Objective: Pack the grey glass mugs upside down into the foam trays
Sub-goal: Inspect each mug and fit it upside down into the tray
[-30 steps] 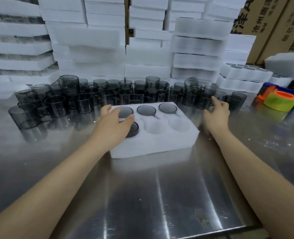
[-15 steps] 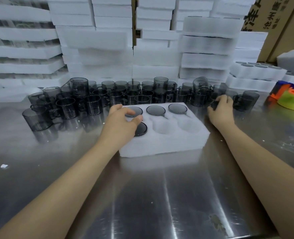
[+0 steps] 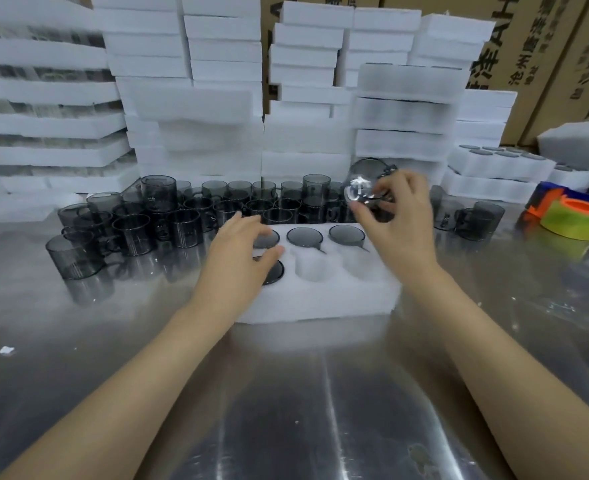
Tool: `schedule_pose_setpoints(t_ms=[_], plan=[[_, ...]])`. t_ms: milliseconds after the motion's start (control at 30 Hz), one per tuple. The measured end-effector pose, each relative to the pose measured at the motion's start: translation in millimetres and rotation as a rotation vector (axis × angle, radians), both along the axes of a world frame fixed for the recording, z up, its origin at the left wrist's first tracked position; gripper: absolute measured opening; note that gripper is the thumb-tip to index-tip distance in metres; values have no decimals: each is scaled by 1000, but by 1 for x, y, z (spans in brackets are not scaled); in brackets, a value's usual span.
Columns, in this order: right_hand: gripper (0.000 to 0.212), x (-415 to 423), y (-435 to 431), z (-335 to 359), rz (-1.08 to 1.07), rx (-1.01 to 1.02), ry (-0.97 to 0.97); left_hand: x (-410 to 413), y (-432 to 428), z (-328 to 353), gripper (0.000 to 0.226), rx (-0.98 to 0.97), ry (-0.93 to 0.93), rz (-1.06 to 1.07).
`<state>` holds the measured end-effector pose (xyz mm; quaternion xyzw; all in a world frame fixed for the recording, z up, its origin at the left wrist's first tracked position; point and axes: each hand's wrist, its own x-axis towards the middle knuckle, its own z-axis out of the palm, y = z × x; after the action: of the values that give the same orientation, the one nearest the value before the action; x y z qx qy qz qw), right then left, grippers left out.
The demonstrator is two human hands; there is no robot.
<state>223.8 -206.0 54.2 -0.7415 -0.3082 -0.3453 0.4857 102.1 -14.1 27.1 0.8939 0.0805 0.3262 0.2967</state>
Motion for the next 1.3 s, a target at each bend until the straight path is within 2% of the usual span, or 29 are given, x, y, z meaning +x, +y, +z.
schedule_pose_setpoints(t_ms=[133, 233, 300, 467, 900, 1100, 1233, 1300], plan=[[33, -42, 30, -6, 213, -42, -94, -4, -9, 5, 75, 55, -14, -144], [72, -54, 38, -16, 332, -83, -17, -5, -9, 4, 77, 0, -22, -200], [83, -55, 38, -19, 319, -115, -7, -5, -7, 3, 73, -37, -44, -199], [65, -57, 40, -20, 311, -112, -72, -4, -6, 0, 81, -59, -131, -255], [65, -58, 38, -19, 381, -124, -21, -3, -4, -3, 82, -41, -178, -244], [66, -58, 35, -13, 494, -35, 208, -5, -9, -3, 63, -35, -115, -172], [46, -55, 35, -10, 488, 59, 379, -5, -9, -5, 77, 26, -94, -190], [41, -52, 35, -9, 536, 106, 449, -6, -8, -3, 73, 26, -99, -203]])
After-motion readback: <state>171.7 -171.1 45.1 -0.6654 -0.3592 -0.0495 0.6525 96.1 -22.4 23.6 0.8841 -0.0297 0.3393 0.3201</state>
